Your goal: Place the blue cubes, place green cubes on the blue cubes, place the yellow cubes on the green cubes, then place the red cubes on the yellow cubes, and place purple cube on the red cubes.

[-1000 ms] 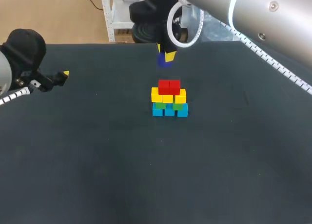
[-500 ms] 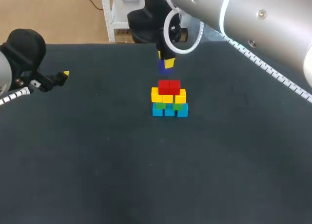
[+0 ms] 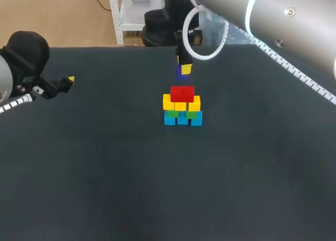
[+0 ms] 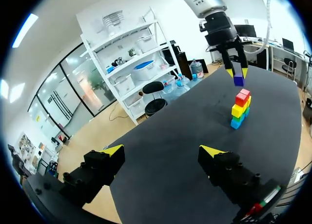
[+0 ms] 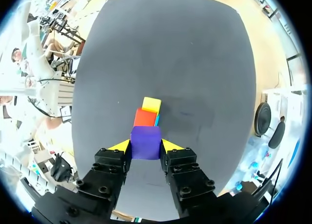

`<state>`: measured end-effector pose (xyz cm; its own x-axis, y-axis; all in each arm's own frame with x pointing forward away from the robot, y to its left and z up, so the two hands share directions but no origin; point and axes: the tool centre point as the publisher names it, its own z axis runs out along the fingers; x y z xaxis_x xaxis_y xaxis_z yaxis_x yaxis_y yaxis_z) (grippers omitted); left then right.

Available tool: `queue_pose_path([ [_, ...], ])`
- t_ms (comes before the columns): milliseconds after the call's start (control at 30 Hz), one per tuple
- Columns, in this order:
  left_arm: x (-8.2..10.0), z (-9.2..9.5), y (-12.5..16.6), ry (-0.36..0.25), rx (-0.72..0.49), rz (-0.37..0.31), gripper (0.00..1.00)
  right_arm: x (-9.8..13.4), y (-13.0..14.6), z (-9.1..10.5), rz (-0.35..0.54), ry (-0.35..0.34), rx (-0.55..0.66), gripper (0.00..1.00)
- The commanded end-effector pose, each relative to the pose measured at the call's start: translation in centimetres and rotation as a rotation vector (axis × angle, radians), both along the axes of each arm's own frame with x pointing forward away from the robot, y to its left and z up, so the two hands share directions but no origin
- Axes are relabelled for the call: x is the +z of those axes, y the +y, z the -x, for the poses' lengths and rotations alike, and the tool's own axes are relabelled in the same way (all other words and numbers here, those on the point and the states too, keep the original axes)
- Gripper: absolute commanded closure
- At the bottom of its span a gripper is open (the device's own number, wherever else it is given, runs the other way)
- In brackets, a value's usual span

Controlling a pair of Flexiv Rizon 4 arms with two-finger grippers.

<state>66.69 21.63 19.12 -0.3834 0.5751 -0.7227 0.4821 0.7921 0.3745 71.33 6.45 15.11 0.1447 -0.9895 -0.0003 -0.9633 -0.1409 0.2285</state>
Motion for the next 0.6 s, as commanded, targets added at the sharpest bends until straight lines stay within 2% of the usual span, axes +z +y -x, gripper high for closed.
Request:
queue_pose_path([
  [33, -0.1, -0.1, 0.0, -0.003, -0.001, 0.003, 0.00, 0.0, -0.1, 0.9, -0.012, -0.012, -0.009, 1.00],
  [367, -0.1, -0.1, 0.0, -0.003, -0.001, 0.003, 0.00, -0.8, -0.3, 2.0, -0.052, -0.053, -0.045, 1.00],
  [433, -0.1, -0.1, 0.0, -0.003, -0.001, 0.003, 0.00, -0.9, -0.8, 1.8, -0.078, -0.064, -0.050, 1.00],
  [600, -0.1, -0.1, 0.0, -0.003, -0.001, 0.003, 0.00, 0.6, -2.3, 0.3, -0.155, -0.112, -0.055, 1.00],
])
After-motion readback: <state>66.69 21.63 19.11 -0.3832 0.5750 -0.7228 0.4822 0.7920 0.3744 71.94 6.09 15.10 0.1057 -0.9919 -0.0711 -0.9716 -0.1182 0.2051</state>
